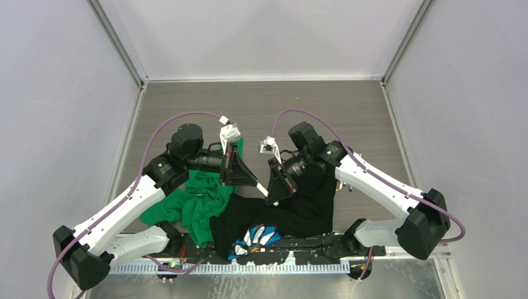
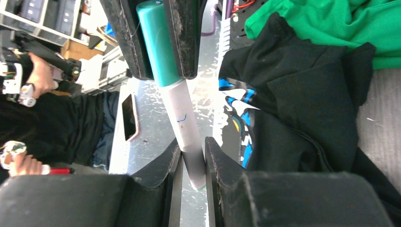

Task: Insert the pens into the pen caps
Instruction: Press the pen cap onto the pen.

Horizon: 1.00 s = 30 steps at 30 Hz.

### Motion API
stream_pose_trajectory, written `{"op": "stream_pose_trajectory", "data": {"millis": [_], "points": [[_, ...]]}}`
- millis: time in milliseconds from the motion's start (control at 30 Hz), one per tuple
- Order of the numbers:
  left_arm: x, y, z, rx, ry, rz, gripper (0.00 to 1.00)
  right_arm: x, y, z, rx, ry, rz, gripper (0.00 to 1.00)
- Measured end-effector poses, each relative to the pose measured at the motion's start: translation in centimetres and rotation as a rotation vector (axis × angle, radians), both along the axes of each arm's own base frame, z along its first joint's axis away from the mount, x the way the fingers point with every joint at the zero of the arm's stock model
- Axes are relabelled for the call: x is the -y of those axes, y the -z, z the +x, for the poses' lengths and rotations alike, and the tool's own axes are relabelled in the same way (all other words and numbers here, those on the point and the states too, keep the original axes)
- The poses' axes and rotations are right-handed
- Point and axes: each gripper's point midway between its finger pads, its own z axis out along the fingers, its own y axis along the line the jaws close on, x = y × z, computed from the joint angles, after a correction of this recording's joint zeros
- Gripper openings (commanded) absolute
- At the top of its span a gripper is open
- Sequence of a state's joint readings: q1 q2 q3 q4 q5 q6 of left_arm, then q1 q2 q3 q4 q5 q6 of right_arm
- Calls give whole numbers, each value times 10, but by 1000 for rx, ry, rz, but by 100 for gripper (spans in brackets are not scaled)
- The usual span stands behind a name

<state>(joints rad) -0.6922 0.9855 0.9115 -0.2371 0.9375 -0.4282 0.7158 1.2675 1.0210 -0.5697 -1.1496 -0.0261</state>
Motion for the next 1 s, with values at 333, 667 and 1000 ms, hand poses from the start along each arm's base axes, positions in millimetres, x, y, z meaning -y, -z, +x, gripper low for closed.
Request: {"op": "stream_pose_trajectory", "data": {"millis": [333,667,1000], "points": [[3,10,5,-26,-19,23,0,5,10,10,73,41,-82,1],[5,19,10,-48,-42,39,0,3,20,14,110,41,-210,1],[10,31,13,-76,-63,52,0,4,28,19,120,74,-276,1]]}}
